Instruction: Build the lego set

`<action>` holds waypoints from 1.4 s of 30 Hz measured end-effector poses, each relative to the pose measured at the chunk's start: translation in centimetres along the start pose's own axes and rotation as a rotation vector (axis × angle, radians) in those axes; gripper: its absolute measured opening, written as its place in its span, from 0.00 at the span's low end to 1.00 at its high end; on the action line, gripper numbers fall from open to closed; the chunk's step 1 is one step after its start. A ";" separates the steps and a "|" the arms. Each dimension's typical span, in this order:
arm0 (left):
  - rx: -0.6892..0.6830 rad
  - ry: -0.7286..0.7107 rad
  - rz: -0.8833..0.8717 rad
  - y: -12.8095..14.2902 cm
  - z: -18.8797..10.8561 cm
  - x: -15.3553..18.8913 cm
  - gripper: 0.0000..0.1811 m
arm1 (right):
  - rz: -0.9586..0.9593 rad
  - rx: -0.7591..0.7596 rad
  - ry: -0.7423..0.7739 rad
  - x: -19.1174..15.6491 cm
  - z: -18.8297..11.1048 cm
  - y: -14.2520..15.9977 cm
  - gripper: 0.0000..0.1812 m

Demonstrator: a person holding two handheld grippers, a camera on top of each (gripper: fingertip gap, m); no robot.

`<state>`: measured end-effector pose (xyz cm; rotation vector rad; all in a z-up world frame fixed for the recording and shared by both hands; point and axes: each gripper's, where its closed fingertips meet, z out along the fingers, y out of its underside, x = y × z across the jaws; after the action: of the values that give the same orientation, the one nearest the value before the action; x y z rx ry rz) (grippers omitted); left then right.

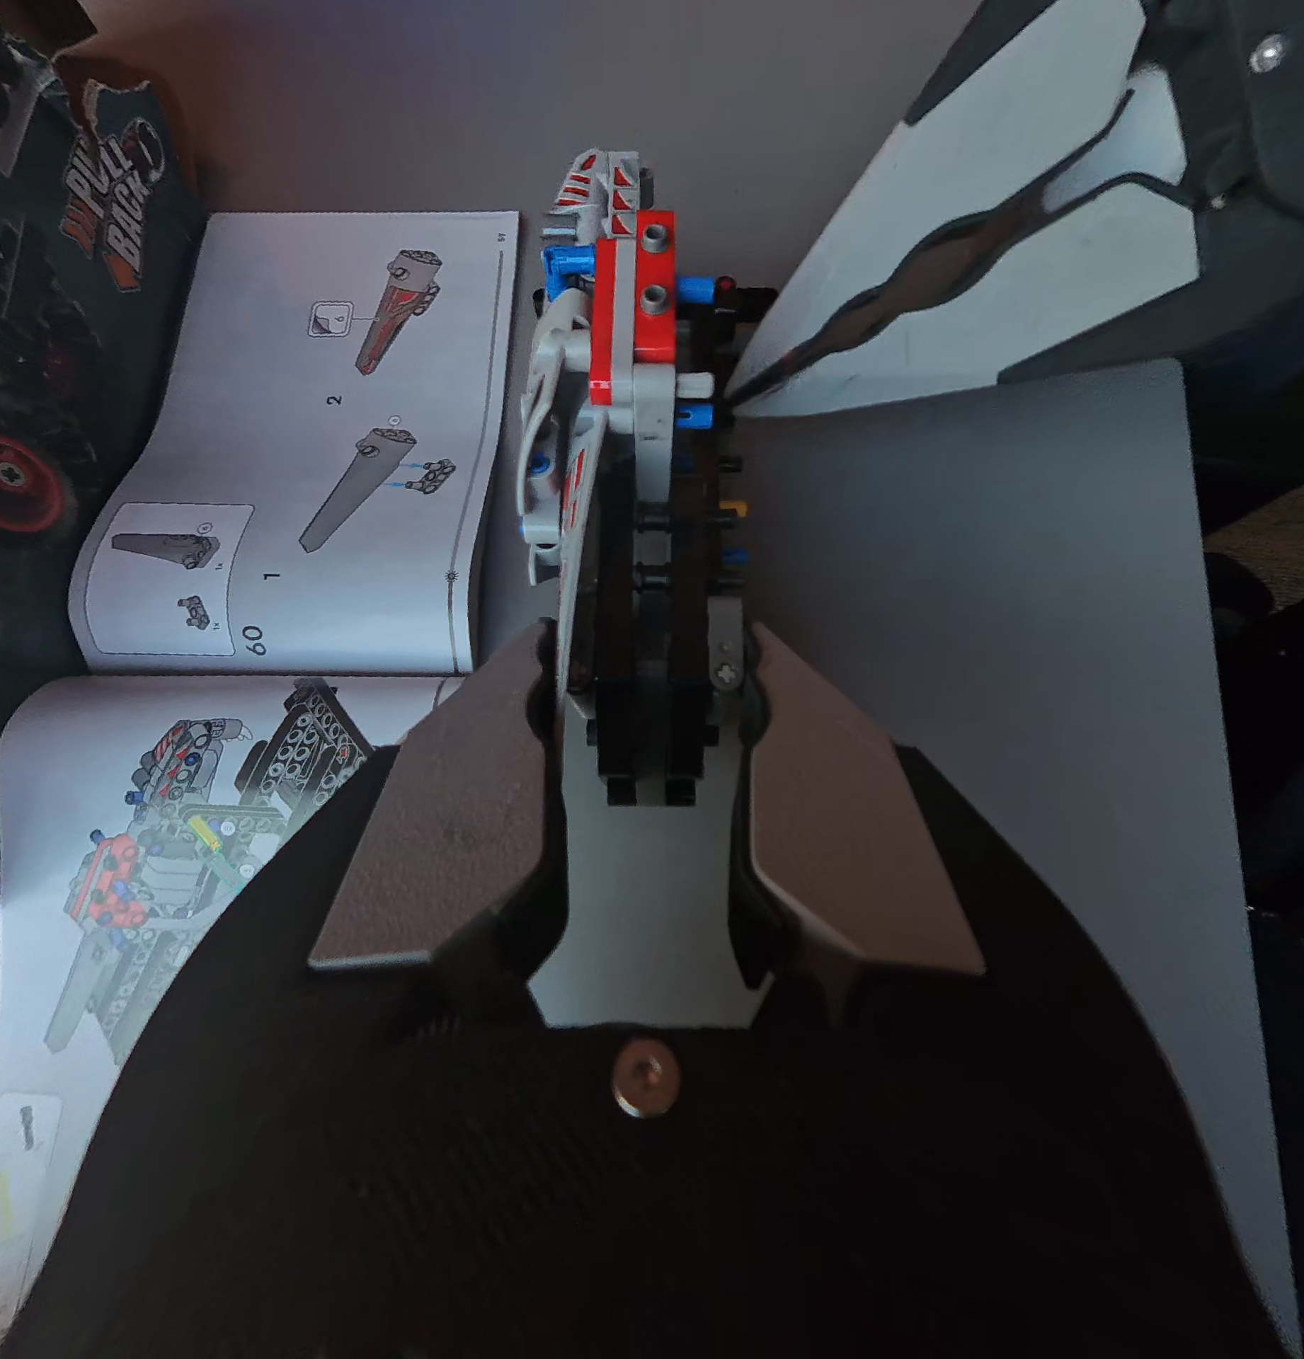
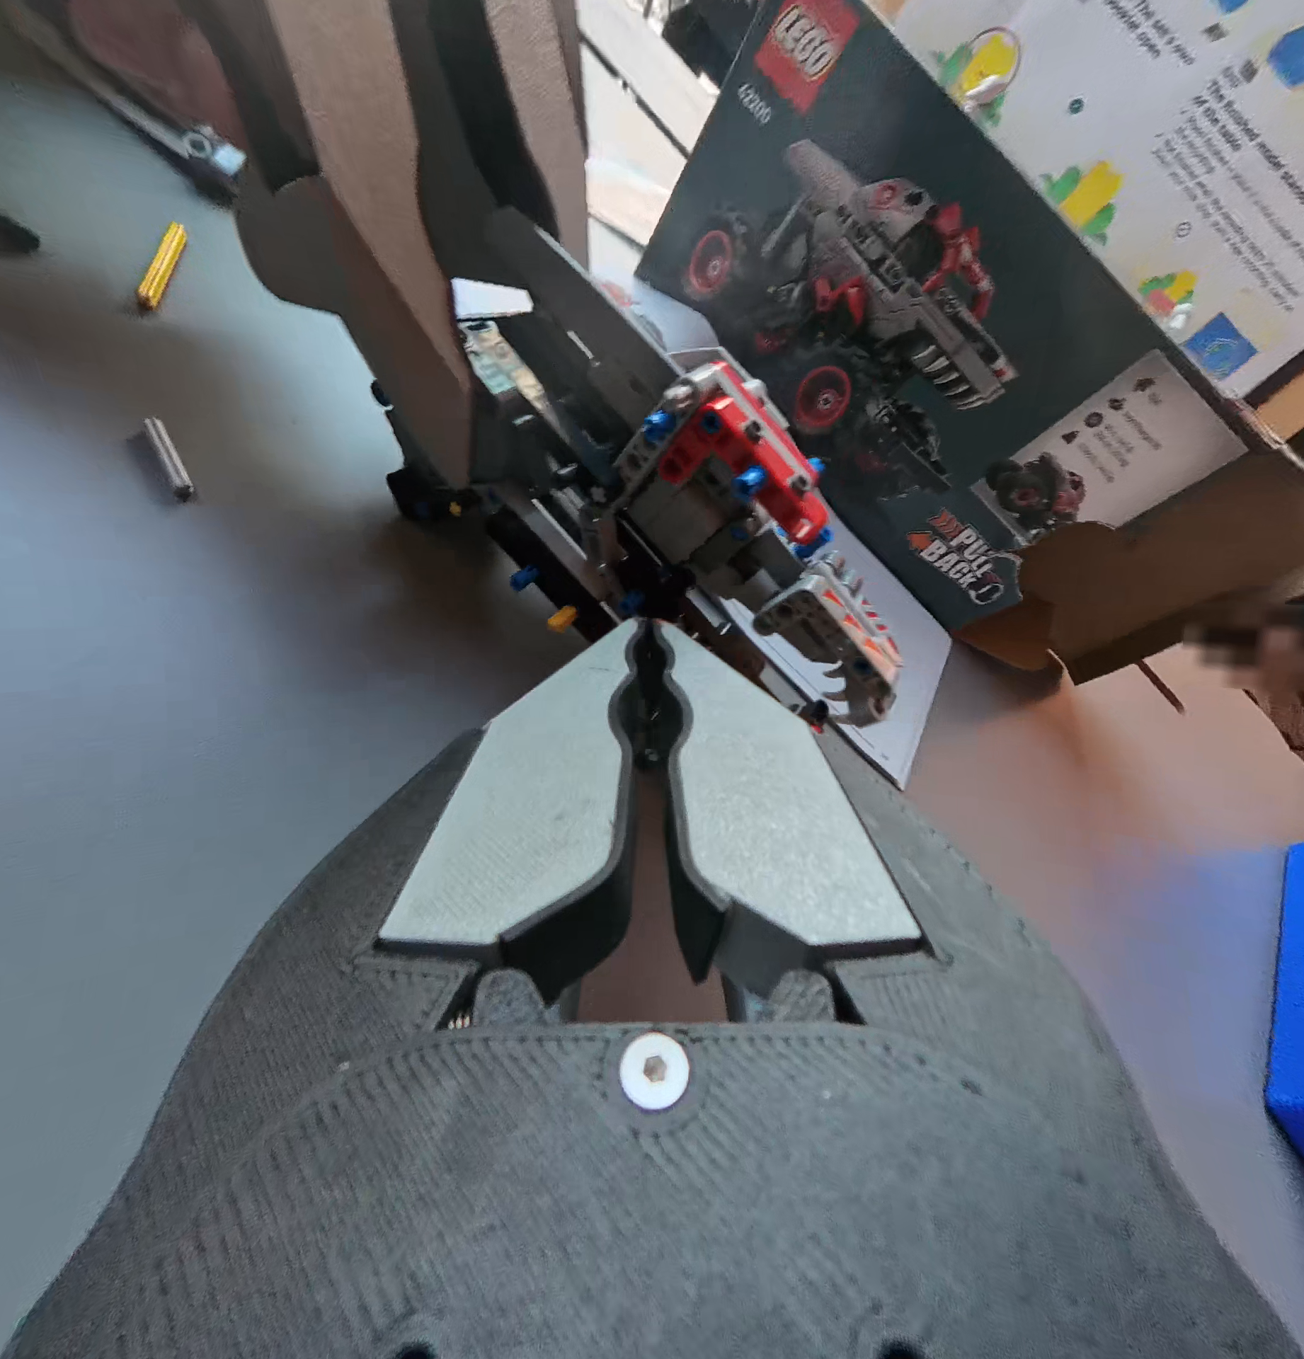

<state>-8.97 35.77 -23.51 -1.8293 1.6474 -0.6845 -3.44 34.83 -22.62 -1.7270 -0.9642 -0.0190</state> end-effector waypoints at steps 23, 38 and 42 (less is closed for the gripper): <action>-0.037 0.192 0.038 1.5 -1.3 1.9 0.25 | -0.326 -0.125 -0.226 -1.6 1.5 0.7 0.01; -0.025 0.217 0.025 1.5 -1.2 1.3 0.26 | -0.013 0.084 -0.551 -4.2 -0.5 -1.7 0.00; -0.037 0.201 0.045 1.7 -1.3 1.2 0.26 | 0.036 0.112 -0.459 -2.4 -1.3 -1.5 0.00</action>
<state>-10.96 34.34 -23.83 -1.7918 1.8353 -0.8470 -5.34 32.46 -22.01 -1.6763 -1.2391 0.4637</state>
